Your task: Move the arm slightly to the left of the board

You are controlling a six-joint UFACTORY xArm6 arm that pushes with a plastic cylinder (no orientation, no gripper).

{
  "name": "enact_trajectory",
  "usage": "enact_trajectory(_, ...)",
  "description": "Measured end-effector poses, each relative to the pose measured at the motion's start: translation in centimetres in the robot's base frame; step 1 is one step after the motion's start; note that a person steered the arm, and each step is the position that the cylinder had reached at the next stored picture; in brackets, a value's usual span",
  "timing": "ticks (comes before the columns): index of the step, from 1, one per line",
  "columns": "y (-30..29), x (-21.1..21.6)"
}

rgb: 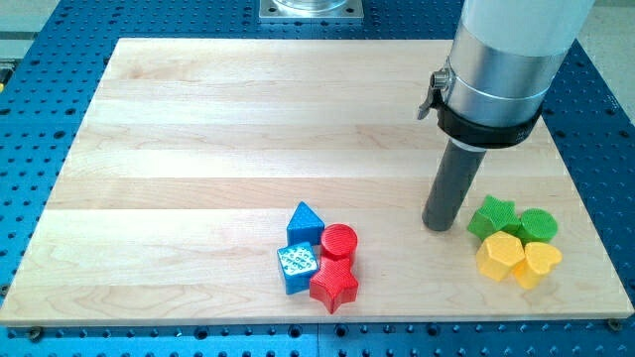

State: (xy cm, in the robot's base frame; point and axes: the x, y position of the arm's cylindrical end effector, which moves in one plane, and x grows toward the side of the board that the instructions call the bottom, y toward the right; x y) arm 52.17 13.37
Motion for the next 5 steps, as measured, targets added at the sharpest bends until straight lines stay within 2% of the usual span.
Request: enact_trajectory(5,-2.8,0.5)
